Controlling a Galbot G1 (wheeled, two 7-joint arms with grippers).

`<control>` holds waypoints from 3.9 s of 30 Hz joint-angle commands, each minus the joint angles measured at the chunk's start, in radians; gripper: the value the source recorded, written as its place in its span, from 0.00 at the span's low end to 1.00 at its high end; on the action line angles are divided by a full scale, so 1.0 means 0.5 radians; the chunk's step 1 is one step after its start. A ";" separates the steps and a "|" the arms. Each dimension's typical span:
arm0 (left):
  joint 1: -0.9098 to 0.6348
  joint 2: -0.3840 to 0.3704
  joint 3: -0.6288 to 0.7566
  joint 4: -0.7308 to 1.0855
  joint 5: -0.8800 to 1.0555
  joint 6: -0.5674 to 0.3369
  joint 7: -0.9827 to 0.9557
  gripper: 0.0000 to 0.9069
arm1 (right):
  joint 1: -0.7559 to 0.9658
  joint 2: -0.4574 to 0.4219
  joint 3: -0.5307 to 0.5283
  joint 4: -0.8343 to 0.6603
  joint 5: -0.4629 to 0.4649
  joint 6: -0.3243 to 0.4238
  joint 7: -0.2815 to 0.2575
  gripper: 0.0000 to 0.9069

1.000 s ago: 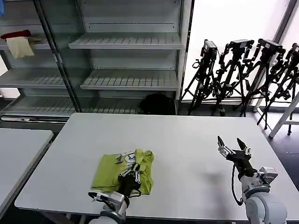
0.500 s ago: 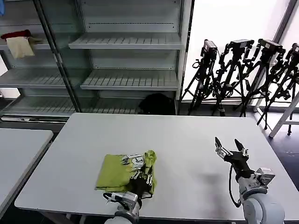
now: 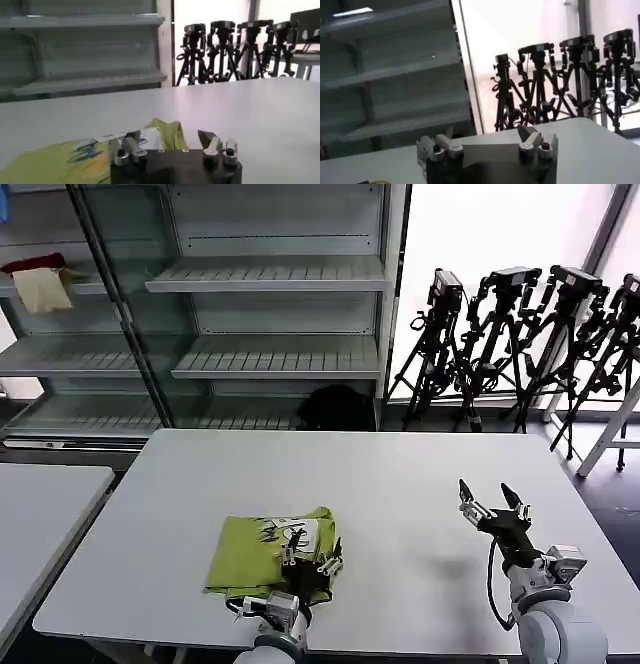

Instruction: Fold and organize the clothes.

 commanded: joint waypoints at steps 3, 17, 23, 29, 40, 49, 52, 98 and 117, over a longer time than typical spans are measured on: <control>0.066 0.181 -0.314 -0.446 -0.454 -0.029 0.097 1.00 | 0.014 -0.008 -0.023 0.004 -0.015 -0.026 0.013 1.00; 0.133 0.589 -1.233 -0.264 -0.959 -0.028 0.317 1.00 | 0.069 -0.009 -0.082 -0.072 -0.079 -0.030 0.016 1.00; 0.102 0.594 -1.138 -0.259 -0.925 -0.033 0.316 1.00 | 0.075 -0.010 -0.082 -0.099 -0.088 -0.028 0.013 1.00; 0.128 0.666 -1.001 -0.170 -0.885 -0.124 0.294 1.00 | 0.082 -0.015 -0.083 -0.118 -0.089 -0.024 0.012 1.00; 0.099 1.001 -1.001 0.021 -1.353 -1.007 0.686 1.00 | 0.055 -0.047 -0.062 -0.199 -0.083 0.038 -0.006 1.00; 0.151 1.143 -1.139 -0.110 -1.308 -0.346 0.443 1.00 | 0.071 -0.045 -0.076 -0.302 -0.076 0.081 -0.006 1.00; 0.184 1.044 -1.058 -0.057 -1.167 -0.303 0.375 1.00 | 0.088 -0.039 -0.085 -0.309 -0.081 0.077 -0.003 1.00; 0.116 0.578 -0.753 -0.086 -1.395 0.173 0.112 0.00 | 0.102 -0.020 -0.072 -0.256 -0.096 0.061 0.015 1.00; 0.146 1.226 -1.666 0.069 -0.551 -0.173 0.500 0.00 | 0.115 -0.037 -0.077 -0.305 -0.074 0.084 0.018 1.00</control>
